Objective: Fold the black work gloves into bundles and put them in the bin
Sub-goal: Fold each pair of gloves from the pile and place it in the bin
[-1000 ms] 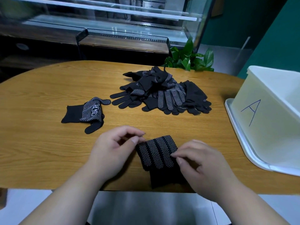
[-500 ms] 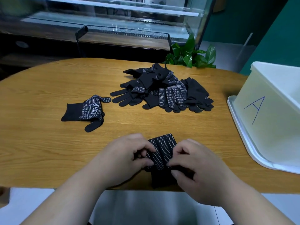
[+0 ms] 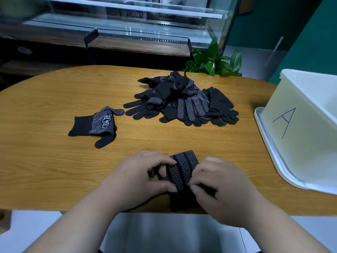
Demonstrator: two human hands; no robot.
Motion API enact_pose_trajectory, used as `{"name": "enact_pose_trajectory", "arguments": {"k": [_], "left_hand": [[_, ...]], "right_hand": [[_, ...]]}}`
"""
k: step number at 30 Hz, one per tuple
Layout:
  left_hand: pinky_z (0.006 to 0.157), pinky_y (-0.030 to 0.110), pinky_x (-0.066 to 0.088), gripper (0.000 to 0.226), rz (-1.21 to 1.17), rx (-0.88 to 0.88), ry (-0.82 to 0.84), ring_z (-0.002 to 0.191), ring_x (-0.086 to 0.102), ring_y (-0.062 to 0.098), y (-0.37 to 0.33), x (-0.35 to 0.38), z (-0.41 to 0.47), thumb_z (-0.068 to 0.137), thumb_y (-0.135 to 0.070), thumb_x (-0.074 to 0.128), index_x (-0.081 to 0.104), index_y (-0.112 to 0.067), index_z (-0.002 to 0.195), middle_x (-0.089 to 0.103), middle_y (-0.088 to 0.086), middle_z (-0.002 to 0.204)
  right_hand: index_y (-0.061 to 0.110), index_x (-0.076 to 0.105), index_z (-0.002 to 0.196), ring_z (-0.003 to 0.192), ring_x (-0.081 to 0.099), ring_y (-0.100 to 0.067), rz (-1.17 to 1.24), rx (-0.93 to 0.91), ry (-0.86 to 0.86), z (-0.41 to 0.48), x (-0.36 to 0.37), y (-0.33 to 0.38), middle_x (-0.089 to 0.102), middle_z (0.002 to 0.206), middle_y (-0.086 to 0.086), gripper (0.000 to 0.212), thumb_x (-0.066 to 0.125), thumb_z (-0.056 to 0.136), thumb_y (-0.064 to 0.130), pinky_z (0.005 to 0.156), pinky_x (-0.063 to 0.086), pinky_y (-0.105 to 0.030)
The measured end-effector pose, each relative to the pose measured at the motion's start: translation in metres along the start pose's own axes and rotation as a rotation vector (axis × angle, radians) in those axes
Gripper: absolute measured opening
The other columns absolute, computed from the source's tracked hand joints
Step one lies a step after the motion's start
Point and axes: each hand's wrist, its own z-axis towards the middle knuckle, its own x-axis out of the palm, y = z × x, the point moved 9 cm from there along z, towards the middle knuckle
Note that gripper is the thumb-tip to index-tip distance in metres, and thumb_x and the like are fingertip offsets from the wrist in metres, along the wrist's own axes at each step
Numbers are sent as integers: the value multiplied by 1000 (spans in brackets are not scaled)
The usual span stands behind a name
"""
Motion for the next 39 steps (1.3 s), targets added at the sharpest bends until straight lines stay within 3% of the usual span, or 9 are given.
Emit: {"name": "enact_pose_trajectory", "arguments": {"k": [4,7,10,13,17,23,28,32,39], "left_hand": [[65,11,39,11,-119,-113,-176,72,55,8,9,-22,0,76,-47,70,69,-47,87,60,-9,78],[78,12,38,20,51,-156,-102,93,55,4,23,-21,1,85,-33,74,66,-48,94,59,-17,88],[93,25,38,29,193,-220,-31,104,45,0,33,-18,3,80,-57,63,67,-43,106,54,-23,97],[96,29,38,54,195,-285,9,106,44,1,35,-17,6,71,-81,57,67,-43,108,54,-24,100],[94,30,39,73,238,-334,36,102,36,1,35,-15,7,56,-87,42,67,-44,108,48,-25,100],[93,31,40,59,230,-310,55,101,33,-4,34,-13,6,56,-93,40,61,-51,92,44,-25,100],[94,30,33,62,265,-297,72,101,33,3,28,-5,10,58,-92,49,60,-41,91,42,-25,101],[92,29,33,49,283,-305,113,99,32,3,26,0,12,64,-79,57,54,-39,93,42,-24,101],[61,22,31,41,146,-316,118,75,44,2,20,2,19,69,-56,80,49,-34,85,54,-15,82]], "right_hand": [[16,71,74,81,62,-2,236,133,-295,-3,-30,-17,67,81,13,17,60,85,22,76,46,-16],[29,72,85,86,61,2,225,330,-376,-2,-35,-49,67,87,14,8,65,84,26,76,41,-8],[30,73,102,92,56,-3,146,427,-276,4,-27,-74,64,91,19,18,65,86,31,83,43,-21],[31,71,116,112,46,-8,50,474,-56,12,-9,-85,58,106,18,42,58,86,58,98,37,-27],[40,62,127,125,32,-5,-14,435,124,20,9,-85,47,119,17,74,35,73,83,106,24,-32],[44,60,128,148,5,1,88,374,237,23,19,-79,33,154,21,68,47,76,85,123,7,-40],[47,56,113,148,8,2,114,361,236,24,22,-72,37,150,22,50,56,72,77,124,10,-43],[35,53,99,147,11,3,115,371,232,24,23,-69,39,148,22,41,71,73,61,123,11,-42],[28,49,90,147,9,5,131,377,236,23,22,-68,38,148,22,41,78,73,52,123,11,-38]]}}
